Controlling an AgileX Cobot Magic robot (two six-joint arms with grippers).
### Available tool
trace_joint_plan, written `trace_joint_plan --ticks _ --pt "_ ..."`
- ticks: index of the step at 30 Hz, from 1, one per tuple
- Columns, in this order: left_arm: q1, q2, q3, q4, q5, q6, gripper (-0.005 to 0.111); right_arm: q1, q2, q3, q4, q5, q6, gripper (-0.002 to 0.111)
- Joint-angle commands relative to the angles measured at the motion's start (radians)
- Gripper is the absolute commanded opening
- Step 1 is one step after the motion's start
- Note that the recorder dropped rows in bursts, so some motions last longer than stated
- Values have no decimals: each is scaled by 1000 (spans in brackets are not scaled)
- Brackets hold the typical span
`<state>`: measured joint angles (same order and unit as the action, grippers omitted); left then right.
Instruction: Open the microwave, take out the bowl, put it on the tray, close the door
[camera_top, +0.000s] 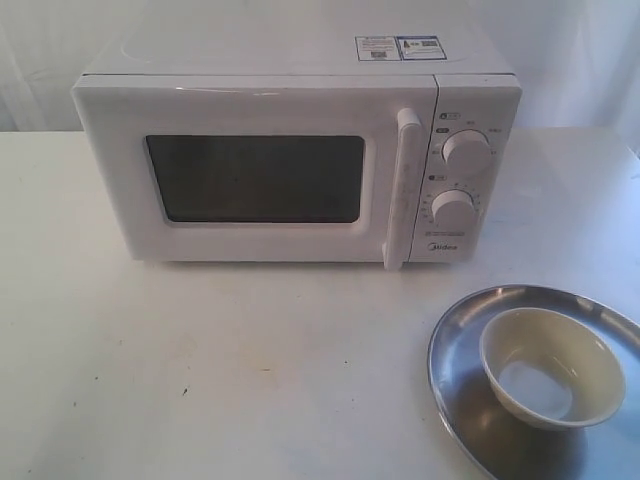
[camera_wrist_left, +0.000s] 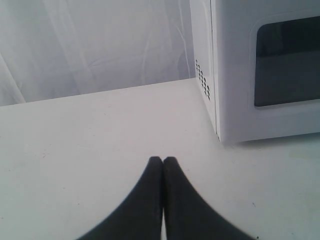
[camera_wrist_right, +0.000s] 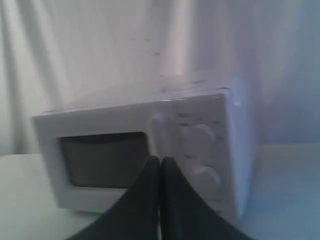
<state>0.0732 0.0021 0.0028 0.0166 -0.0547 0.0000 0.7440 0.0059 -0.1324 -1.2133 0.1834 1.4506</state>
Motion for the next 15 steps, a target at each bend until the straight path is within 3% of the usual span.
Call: trace_joint_plan --ticks 1,4,6,15 --pt "0 -2 -3 -8 -5 0 0 -275 -6 80 -43 -108 -11 0" --pt "0 -2 -3 -8 -5 0 0 -408 -6 104 -52 -222 -31 0" --pt "0 -2 -3 -8 -5 0 0 -445 -6 110 -55 -275 -46 0" --pt "0 -2 -3 -8 -5 0 0 -456 -6 120 -96 -286 -83 0"
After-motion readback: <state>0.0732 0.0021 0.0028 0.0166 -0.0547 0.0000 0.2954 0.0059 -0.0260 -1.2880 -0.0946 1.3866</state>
